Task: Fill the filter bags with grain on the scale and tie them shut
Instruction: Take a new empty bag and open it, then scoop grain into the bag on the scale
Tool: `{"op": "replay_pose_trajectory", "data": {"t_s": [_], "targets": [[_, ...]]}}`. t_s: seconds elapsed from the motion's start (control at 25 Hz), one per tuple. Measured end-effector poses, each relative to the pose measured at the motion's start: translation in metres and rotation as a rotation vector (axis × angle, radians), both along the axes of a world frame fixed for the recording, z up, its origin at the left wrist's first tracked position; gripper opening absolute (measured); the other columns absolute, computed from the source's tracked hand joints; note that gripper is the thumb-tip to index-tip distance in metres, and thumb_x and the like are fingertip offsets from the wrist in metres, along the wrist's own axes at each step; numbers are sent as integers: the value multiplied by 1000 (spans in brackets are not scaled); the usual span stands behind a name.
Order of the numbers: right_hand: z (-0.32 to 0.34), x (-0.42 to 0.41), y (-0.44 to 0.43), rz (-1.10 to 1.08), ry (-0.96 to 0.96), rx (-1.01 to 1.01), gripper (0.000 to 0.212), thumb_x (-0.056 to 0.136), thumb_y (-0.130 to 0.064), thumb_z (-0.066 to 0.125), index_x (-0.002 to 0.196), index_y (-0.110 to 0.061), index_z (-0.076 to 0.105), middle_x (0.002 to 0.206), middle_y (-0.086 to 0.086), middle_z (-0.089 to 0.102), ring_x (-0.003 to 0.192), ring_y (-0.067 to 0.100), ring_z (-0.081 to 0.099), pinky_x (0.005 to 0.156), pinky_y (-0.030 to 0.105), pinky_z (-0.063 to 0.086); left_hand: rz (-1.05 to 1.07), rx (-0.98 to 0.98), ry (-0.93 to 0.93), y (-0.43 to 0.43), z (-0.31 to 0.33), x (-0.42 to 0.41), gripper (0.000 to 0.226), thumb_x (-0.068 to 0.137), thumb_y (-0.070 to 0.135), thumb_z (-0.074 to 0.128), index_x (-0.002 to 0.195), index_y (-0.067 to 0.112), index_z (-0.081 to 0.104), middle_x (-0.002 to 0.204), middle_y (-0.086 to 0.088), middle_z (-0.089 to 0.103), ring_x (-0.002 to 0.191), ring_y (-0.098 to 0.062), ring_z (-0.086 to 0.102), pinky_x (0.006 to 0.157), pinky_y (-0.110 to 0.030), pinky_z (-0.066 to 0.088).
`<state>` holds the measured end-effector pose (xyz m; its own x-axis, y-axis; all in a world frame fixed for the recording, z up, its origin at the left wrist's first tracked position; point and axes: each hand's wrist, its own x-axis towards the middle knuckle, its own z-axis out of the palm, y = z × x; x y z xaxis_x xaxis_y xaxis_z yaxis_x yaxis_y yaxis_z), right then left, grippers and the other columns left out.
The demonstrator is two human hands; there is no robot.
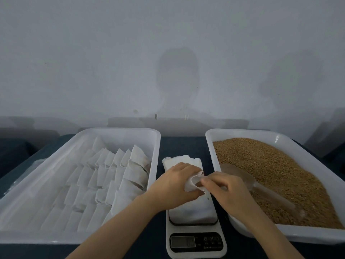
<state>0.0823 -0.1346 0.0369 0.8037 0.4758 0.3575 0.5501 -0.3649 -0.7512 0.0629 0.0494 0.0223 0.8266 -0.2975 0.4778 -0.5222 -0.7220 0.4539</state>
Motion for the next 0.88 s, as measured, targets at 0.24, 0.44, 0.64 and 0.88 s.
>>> {"op": "replay_pose_trajectory", "data": {"t_s": [0.24, 0.44, 0.64, 0.88], "targets": [[3, 6, -22, -260, -123, 100, 17, 88, -32, 55, 99, -33, 68, 85, -20, 67, 72, -5, 61, 59, 7, 45, 93, -69, 397, 2, -3, 6, 61, 77, 48, 72, 129, 39, 42, 116, 21, 47, 102, -4, 50, 81, -16, 44], [-1, 41, -106, -589, -36, -885, 43, 84, -57, 54, 123, -38, 54, 118, -9, 57, 109, 11, 52, 97, 37, 42, 56, -34, 493, 6, -9, 11, 63, 76, 48, 71, 129, 45, 39, 117, 22, 46, 98, -3, 51, 73, -11, 40], [-10, 53, -118, -473, -11, -1070, 22, 84, -54, 57, 101, -41, 58, 89, -18, 50, 90, 3, 47, 95, 34, 35, 41, -58, 528, 6, -9, 14, 62, 76, 47, 72, 127, 47, 38, 116, 20, 48, 98, -2, 51, 73, -13, 42], [14, 58, -139, -651, -271, -994, 42, 90, -28, 53, 125, -49, 44, 87, -17, 52, 68, -6, 44, 63, 17, 36, 36, -55, 542, 8, -11, 13, 67, 76, 47, 72, 131, 47, 34, 117, 20, 46, 97, -3, 51, 74, -15, 44]]}}
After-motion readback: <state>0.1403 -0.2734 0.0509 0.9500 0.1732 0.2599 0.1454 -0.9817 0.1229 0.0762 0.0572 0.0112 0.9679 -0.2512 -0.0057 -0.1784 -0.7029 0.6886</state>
